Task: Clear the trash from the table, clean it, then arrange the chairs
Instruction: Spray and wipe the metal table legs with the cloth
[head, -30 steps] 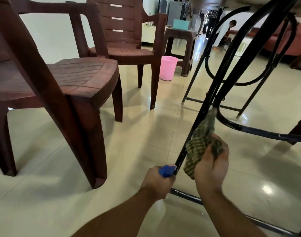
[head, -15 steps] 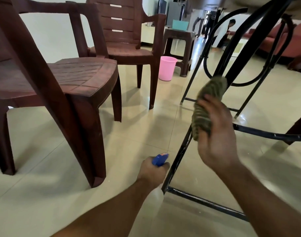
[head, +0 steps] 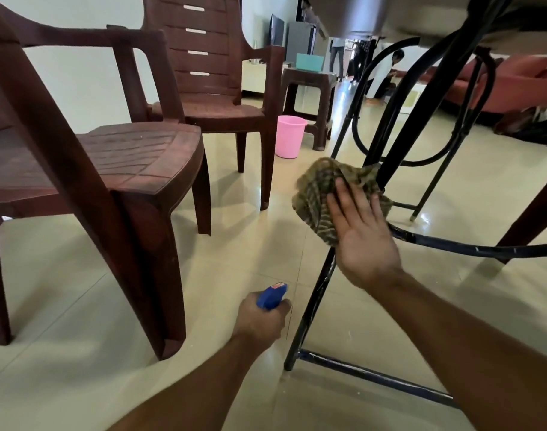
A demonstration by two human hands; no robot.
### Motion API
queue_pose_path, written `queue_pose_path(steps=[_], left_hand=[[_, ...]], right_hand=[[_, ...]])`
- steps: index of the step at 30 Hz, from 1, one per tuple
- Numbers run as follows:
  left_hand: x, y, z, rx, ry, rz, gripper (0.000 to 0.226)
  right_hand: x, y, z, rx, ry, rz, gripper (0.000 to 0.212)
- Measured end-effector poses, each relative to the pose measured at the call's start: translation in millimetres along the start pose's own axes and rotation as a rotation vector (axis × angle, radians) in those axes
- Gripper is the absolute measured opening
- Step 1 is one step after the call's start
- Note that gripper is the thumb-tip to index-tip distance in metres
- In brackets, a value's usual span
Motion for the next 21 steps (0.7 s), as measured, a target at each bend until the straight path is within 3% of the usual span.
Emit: queue_pose_path(steps=[2,5,7,9,11,12,15,17,18,21], left_hand=[[-1.0,-3.9,-1.6,0.014,0.001,0.010,0.011],[3.7,-7.9,-2.6,0.016,-0.005,0.016,0.013],[4.3,-9.2,-4.1,0.024,-0.013,0.014,0.013],[5.0,-9.9,-5.8,0.030,-0.001,0.036,0.020],[2.8,-10.3,-8.1,0.033,-0.002,0.046,0.027],[0.8,-10.1,-9.0,0.034,-0.007,0.056,0.028],[-5.3,-8.2,-10.0,0.033,-0.021,0.088,0.028],[-4.4,-4.3,-9.6,0.013,-0.020,0.090,0.024],[-3.3,-2.4,-9.0,0.011,-0.019,0.086,0.022],[1.3,1.5,-9.3,0.008,-0.010,0.090,0.017]], right_hand=[[-16.5,21.3,-32.5,-0.046,-0.038,0.038,0.081],[-39.6,55.9,-94.2,-0.256,-0.398,0.012,0.083],[-35.5,58.0,-99.6,-0.249,-0.515,-0.039,0.080],[-19.2,42.1,-74.9,-0.087,-0.288,-0.066,0.071],[-4.9,32.7,-58.1,-0.036,-0.011,-0.009,0.068],[-11.4,35.8,-60.0,-0.058,-0.012,-0.015,0.067],[-55.6,80.8,-108.9,-0.355,-0.387,-0.040,0.085],[-58.7,90.6,-132.4,-0.471,-0.515,-0.025,0.094],[-55.8,89.1,-130.8,-0.443,-0.500,-0.025,0.093],[-28.1,62.7,-97.8,-0.178,-0.155,-0.009,0.081]])
Point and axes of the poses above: each hand's wrist, its own z-axis towards the middle knuckle, its own y-axis out of the palm, x = y × z, the point moved 8 cm from there along z, towards the middle knuckle, and after that the axes turned 3 degrees about z, right-handed, at the moved point
